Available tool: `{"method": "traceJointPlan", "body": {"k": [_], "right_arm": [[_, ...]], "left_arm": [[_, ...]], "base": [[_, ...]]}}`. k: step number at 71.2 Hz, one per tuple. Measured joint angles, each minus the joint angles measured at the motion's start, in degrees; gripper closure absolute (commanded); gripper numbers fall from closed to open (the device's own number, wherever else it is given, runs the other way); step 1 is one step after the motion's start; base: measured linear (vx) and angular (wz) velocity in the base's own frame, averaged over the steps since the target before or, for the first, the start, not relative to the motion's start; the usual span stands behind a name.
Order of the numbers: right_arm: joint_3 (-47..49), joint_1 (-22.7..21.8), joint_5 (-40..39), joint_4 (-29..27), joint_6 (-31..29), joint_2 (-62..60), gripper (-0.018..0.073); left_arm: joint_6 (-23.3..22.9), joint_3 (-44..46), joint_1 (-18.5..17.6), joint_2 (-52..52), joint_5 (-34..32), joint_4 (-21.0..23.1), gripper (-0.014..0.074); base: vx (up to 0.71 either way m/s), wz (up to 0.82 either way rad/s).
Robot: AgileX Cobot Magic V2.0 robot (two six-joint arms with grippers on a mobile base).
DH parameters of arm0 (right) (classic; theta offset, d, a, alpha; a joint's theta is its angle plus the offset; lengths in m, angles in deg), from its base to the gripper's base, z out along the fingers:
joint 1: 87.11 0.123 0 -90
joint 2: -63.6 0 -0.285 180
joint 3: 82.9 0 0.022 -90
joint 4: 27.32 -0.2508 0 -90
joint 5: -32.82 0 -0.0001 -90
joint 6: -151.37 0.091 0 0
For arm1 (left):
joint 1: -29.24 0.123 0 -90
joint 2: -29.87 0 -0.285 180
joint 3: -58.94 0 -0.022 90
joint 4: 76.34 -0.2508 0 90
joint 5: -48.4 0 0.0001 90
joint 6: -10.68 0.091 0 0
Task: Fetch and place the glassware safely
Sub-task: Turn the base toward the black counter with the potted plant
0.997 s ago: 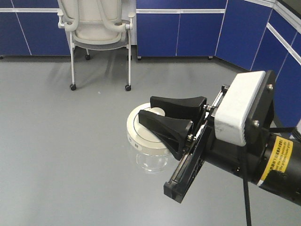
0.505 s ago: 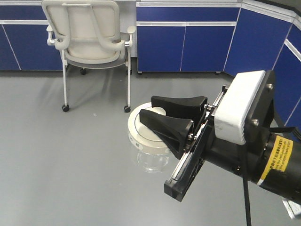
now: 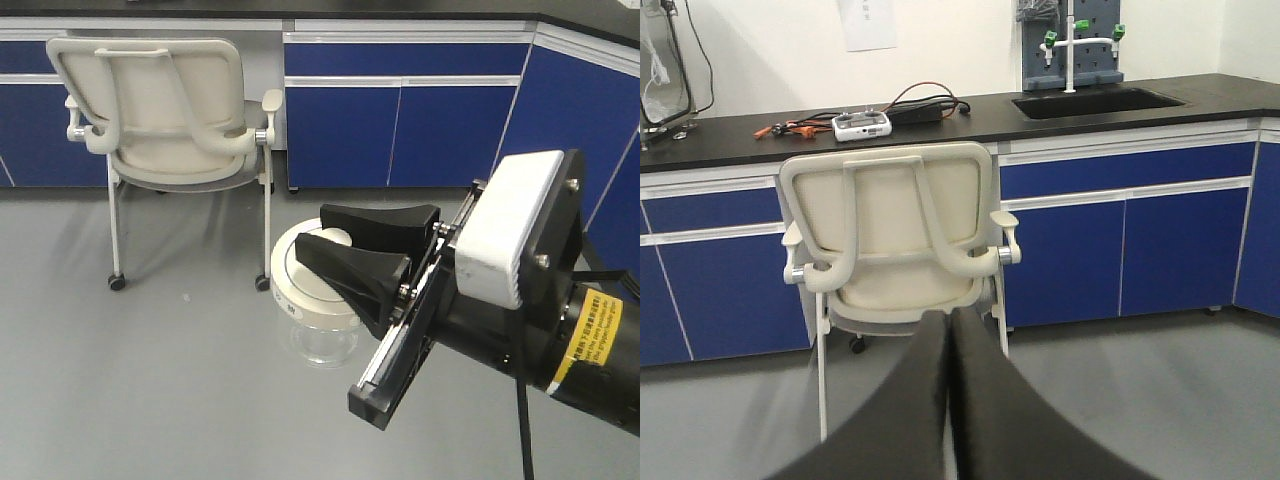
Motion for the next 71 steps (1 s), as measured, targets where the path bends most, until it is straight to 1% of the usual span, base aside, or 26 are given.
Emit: {"method": "traceJointPlan", "body": {"k": [20,33,46,71], "right_arm": [[0.00,0.00,0.00,0.00,0.00,0.00,0.0560],[0.00,0.00,0.00,0.00,0.00,0.00,0.0560],[0.00,0.00,0.00,0.00,0.00,0.00,0.0560],[0.00,0.00,0.05,0.00,0.00,0.00,0.0560]], "left_arm": [[0.00,0.00,0.00,0.00,0.00,0.00,0.0603],[0.00,0.00,0.00,0.00,0.00,0.00,0.0603],[0.00,0.00,0.00,0.00,0.00,0.00,0.0603],[0.00,0.00,0.00,0.00,0.00,0.00,0.0603]], "base": [[0.39,-0.06],[0.31,-0.30],[0.23,-0.57],[0.18,-0.76]]}}
